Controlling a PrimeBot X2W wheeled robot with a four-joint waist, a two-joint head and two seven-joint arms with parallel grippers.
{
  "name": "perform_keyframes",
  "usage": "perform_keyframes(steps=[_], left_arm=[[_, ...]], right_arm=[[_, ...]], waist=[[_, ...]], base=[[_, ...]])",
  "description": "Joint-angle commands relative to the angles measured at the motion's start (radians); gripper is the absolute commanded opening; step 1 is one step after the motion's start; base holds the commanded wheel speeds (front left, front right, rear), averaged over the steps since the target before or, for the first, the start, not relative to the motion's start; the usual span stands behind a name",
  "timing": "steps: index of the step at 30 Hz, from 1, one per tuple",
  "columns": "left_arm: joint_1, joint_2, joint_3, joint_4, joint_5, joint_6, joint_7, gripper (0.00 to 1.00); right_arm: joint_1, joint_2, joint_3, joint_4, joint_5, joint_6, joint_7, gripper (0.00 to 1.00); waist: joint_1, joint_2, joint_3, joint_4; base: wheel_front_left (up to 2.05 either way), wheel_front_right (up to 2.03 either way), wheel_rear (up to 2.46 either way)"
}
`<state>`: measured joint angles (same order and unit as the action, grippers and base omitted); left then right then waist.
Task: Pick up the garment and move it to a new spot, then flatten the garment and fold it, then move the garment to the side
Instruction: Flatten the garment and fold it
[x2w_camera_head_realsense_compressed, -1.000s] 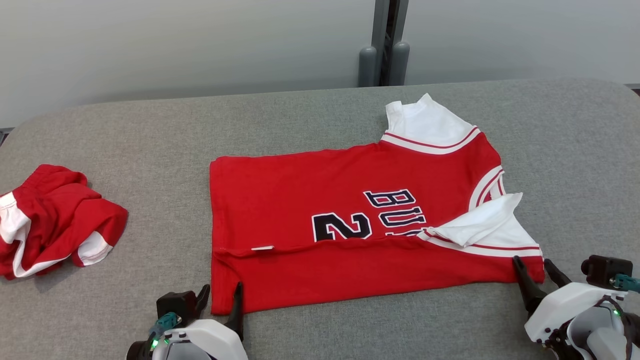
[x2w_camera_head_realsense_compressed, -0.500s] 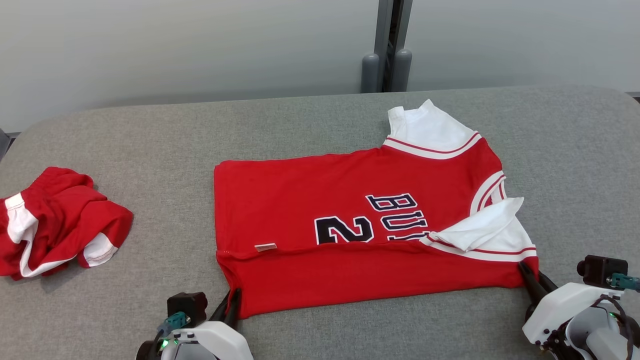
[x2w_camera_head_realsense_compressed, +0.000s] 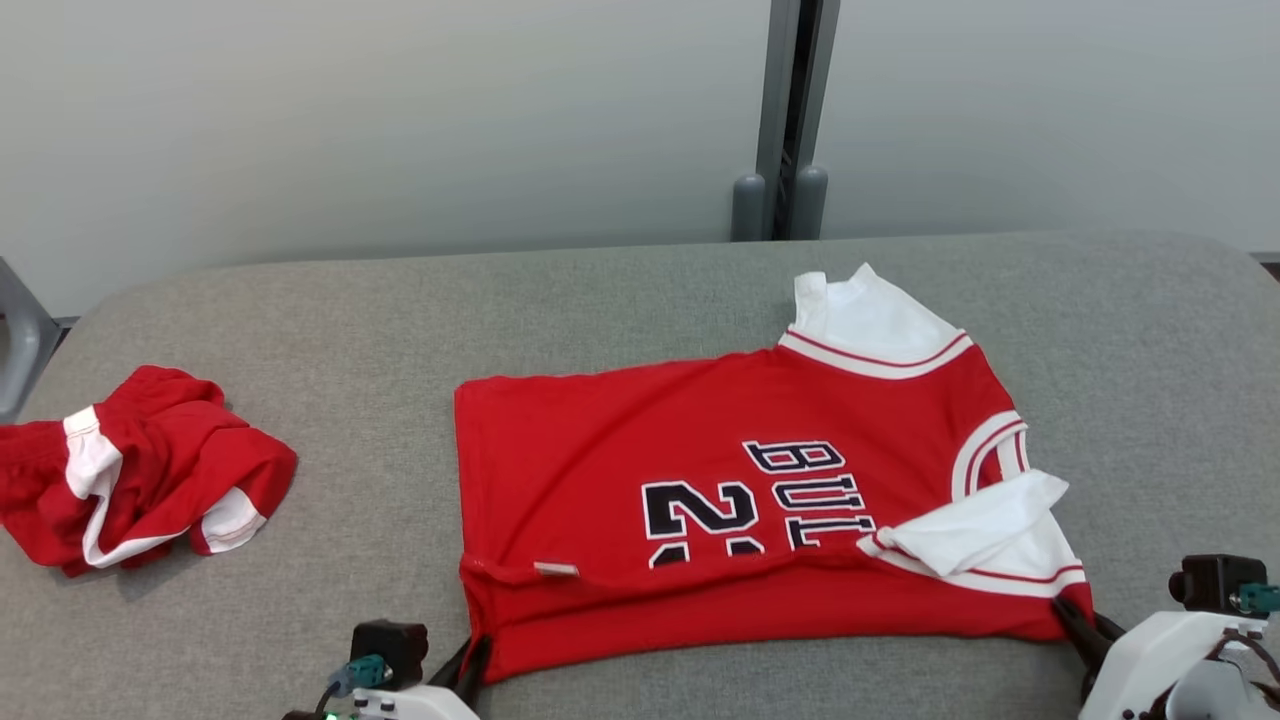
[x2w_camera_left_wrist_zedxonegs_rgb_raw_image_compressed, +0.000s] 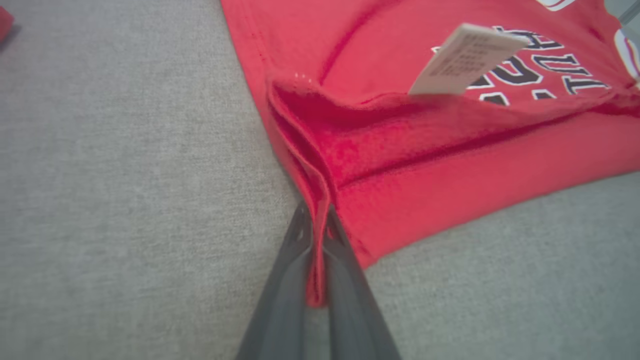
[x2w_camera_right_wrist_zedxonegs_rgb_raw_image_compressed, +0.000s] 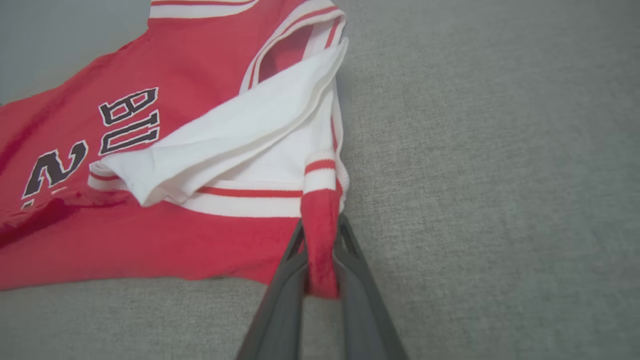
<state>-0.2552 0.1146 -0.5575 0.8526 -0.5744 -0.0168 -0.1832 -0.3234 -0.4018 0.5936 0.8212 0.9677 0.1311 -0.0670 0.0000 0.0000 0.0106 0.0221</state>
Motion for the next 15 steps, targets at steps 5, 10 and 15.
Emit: perform_keyframes(steps=[5,10,15], left_arm=[[0.053,0.057,-0.014,-0.071,0.009,-0.001,0.042,0.00],[0.089,0.101,-0.026,-0.151,0.015,0.011,0.080,0.00],[0.146,0.158,-0.045,-0.281,0.016,0.025,0.161,0.00]], right_arm=[[0.064,-0.065,-0.014,-0.082,0.081,-0.001,0.070,0.00],[0.103,-0.107,-0.026,-0.154,0.116,-0.001,0.122,0.00],[0.160,-0.157,-0.056,-0.247,0.152,-0.001,0.205,0.00]], waist=[[0.0000,0.0000,-0.028,0.012],[0.0000,0.0000,-0.034,0.015],[0.0000,0.0000,-0.036,0.017]], base=[[0.00,0.00,0.00],[0.00,0.00,0.00],[0.00,0.00,0.00]])
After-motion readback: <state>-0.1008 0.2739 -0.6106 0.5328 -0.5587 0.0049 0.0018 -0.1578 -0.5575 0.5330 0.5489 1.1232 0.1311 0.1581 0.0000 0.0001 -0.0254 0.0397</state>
